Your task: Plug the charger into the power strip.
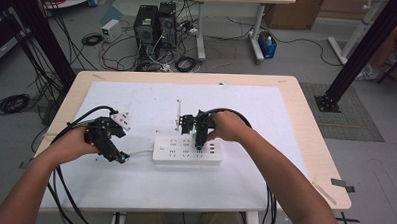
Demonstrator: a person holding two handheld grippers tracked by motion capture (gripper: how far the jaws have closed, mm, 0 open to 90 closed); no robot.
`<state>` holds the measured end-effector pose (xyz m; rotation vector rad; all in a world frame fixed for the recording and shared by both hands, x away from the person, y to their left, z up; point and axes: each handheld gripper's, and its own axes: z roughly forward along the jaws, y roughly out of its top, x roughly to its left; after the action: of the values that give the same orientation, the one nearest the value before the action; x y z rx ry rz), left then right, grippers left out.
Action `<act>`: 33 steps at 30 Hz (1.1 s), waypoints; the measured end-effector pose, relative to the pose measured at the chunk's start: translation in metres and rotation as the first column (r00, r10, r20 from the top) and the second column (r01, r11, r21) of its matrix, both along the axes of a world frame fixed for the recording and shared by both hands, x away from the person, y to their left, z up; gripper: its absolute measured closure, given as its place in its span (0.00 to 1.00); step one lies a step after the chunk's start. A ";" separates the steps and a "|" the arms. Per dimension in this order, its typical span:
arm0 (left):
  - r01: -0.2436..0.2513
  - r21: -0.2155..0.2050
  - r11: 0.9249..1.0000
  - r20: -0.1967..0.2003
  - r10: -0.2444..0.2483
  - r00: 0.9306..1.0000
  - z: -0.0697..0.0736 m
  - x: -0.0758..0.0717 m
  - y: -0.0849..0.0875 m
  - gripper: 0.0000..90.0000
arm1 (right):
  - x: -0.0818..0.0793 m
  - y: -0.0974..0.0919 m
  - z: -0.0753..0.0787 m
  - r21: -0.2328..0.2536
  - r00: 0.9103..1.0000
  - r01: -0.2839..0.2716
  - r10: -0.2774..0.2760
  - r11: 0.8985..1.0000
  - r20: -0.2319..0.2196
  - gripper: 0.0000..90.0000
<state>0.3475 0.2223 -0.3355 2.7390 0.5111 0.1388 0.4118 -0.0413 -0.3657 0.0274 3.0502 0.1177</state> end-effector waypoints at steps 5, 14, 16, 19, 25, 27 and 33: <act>0.007 0.008 1.000 -0.002 -0.007 1.000 0.000 0.000 0.001 0.22 | 0.005 0.000 0.000 -0.004 0.999 0.014 -0.014 1.000 -0.037 0.70; 0.010 0.008 1.000 -0.011 -0.010 1.000 -0.005 0.002 -0.003 0.22 | 0.010 0.001 -0.002 0.003 0.998 -0.006 0.006 1.000 -0.061 0.70; 0.007 0.006 1.000 -0.010 -0.007 1.000 -0.005 0.002 -0.002 0.22 | -0.002 0.006 -0.004 -0.031 0.999 -0.043 0.044 0.999 0.017 0.70; 0.004 0.005 1.000 -0.009 -0.004 1.000 -0.005 0.002 -0.002 0.22 | -0.009 0.007 -0.005 -0.048 0.997 -0.045 0.048 0.998 0.062 0.70; -0.005 0.005 1.000 -0.013 0.005 1.000 -0.006 0.003 0.002 0.22 | 0.011 0.002 -0.005 0.002 0.998 -0.016 0.016 1.000 -0.061 0.70; -0.006 0.006 1.000 -0.014 0.006 1.000 -0.006 0.003 0.002 0.22 | 0.013 0.001 -0.006 0.002 0.997 -0.006 0.006 1.000 -0.081 0.70; 0.004 0.010 1.000 -0.011 -0.004 1.000 -0.005 0.002 0.002 0.22 | 0.013 0.000 -0.007 0.012 0.997 -0.008 0.009 1.000 -0.076 0.70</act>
<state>0.3498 0.2243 -0.3405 2.7516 0.5098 0.1254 0.4251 -0.0412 -0.3726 0.0203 3.1256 0.1387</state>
